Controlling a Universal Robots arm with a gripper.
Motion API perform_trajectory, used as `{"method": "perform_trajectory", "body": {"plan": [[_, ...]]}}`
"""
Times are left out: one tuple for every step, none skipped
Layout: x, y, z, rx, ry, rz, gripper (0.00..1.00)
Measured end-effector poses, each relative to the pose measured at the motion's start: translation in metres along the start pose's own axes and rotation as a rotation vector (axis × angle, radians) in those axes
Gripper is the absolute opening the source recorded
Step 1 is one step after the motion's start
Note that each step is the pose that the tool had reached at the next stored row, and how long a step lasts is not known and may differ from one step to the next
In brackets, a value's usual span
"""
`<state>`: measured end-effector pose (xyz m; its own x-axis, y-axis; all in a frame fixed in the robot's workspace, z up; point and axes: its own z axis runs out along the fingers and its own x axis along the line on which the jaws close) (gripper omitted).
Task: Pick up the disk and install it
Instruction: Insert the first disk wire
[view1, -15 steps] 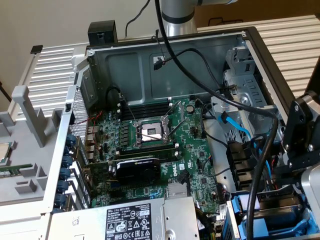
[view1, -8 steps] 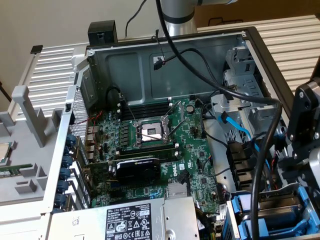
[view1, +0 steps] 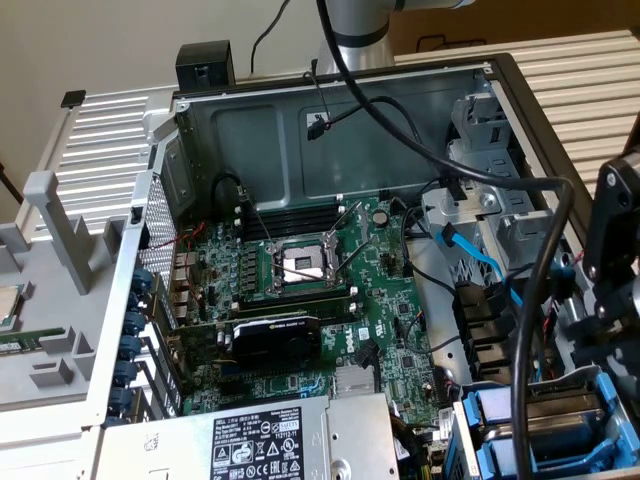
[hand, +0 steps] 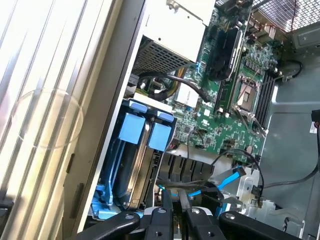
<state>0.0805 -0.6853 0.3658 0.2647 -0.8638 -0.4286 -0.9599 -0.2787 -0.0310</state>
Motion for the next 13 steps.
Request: {"method": "perform_trajectory", "body": {"plan": [[-0.0003,0.0,-0.0008,-0.0022,0.0094,0.002,0.16],[-0.0007,0.0,-0.0014,-0.0041,0.0178,0.003,0.16],[-0.001,-0.0001,-0.002,-0.0063,0.0275,0.005,0.16],[-0.0012,-0.0001,-0.0026,-0.0085,0.0373,0.007,0.16],[-0.0015,-0.0001,-0.0032,-0.0109,0.0478,0.009,0.16],[-0.0019,-0.0001,-0.0039,-0.0129,0.0572,0.011,0.16],[-0.0022,-0.0002,-0.0046,-0.0148,0.0657,0.013,0.16],[-0.0027,-0.0002,-0.0054,-0.0165,0.0738,0.015,0.16],[-0.0032,-0.0003,-0.0063,-0.0182,0.0814,0.017,0.16],[-0.0037,-0.0003,-0.0074,-0.0198,0.0888,0.018,0.16],[-0.0043,-0.0004,-0.0084,-0.0213,0.0963,0.02,0.16],[-0.0049,-0.0004,-0.0094,-0.0228,0.1033,0.022,0.16],[-0.0055,-0.0005,-0.0105,-0.0242,0.1103,0.023,0.16]]}}
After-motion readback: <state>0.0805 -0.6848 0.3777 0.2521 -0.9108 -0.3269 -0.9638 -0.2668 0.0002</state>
